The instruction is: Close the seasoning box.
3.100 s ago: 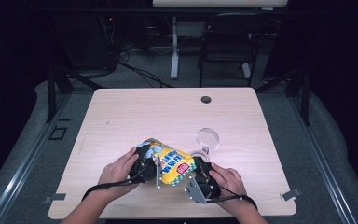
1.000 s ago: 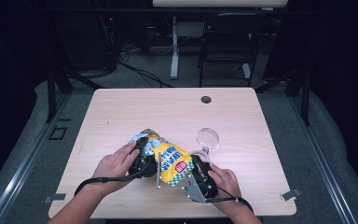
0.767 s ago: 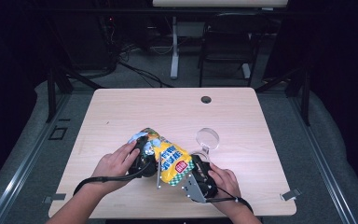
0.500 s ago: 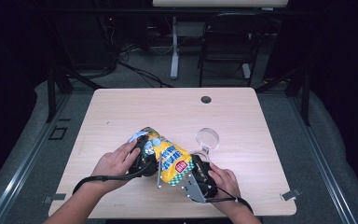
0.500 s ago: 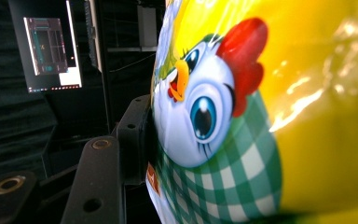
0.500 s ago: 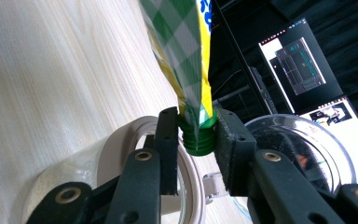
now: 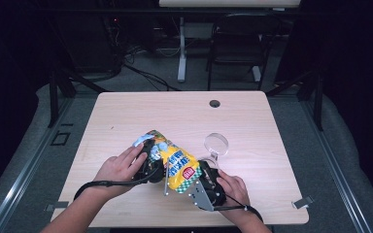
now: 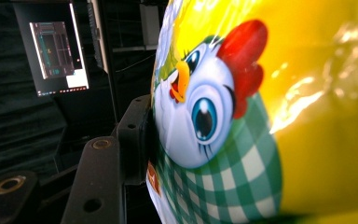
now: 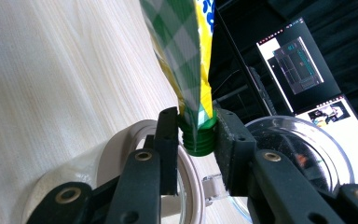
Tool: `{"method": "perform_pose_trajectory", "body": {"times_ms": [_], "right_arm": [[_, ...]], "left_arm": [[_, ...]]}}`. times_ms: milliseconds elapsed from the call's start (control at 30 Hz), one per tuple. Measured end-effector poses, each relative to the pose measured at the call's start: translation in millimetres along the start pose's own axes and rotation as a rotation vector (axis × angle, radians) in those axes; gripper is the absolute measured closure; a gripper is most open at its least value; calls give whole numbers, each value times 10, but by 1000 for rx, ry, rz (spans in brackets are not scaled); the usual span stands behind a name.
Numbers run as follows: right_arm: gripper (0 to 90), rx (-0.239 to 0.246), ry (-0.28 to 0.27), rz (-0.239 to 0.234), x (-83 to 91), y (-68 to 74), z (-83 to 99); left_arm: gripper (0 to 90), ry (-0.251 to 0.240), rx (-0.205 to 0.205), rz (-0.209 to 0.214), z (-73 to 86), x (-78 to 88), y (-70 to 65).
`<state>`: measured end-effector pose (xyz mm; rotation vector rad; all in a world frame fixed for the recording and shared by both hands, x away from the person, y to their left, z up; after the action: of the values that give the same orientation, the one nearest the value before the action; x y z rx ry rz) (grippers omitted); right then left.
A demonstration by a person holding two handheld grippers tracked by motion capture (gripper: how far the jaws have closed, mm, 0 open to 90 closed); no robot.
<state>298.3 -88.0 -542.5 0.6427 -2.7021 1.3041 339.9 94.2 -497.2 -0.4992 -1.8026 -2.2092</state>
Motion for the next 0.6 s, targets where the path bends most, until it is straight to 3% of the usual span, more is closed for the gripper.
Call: {"method": "perform_pose_trajectory", "body": {"times_ms": [600], "right_arm": [[714,-4,-7,9,3,-3,-2]], "left_arm": [[509,22,-52,-73,-23,52,41]]}}
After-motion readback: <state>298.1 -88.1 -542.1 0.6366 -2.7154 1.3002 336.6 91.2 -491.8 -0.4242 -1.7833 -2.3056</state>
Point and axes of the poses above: each handheld gripper's, and its own axes: x roughly backward along the jaws, z roughly out of its underside, y roughly to its left, the point moved 5 cm from there along -x, roughly forward along the jaws, and after that the axes turned 7 degrees about -x, right-handed, at the moved point
